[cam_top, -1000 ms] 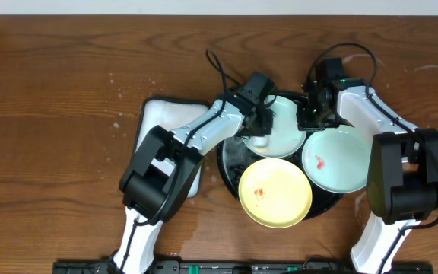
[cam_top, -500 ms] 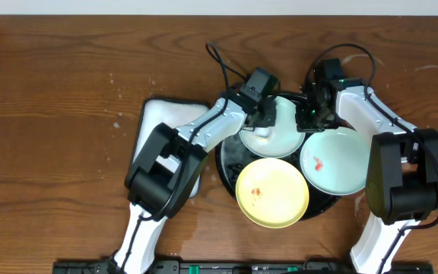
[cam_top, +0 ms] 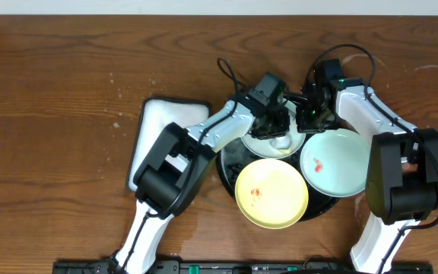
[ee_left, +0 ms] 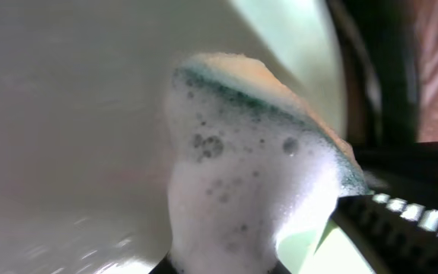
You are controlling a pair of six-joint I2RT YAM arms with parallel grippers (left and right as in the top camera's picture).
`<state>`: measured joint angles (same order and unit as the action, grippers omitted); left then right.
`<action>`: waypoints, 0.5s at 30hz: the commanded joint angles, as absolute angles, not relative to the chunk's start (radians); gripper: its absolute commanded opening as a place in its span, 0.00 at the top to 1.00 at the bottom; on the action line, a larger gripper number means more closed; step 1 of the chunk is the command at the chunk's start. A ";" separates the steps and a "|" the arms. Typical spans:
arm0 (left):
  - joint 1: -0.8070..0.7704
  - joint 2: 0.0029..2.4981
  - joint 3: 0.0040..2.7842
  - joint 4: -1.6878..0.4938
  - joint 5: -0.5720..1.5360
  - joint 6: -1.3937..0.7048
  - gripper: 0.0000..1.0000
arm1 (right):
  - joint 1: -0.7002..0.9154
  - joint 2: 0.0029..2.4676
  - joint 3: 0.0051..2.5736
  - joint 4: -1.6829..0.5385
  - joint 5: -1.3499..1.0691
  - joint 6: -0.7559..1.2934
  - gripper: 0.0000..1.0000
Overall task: Clean dirty plates on tray and stack at the side
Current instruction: 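Scrub the top pale green plate with the sponge in left gripper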
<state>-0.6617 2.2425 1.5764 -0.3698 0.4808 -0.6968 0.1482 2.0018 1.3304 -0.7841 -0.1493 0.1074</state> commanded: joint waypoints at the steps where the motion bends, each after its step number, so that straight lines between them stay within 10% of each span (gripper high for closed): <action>1: -0.599 2.310 1.536 -0.488 0.290 -0.623 0.93 | 0.165 2.009 1.319 -0.802 -0.154 0.096 0.99; 15: -0.557 2.298 1.673 -0.724 -0.113 -0.453 0.93 | 0.165 2.009 1.319 -0.805 -0.154 0.096 0.99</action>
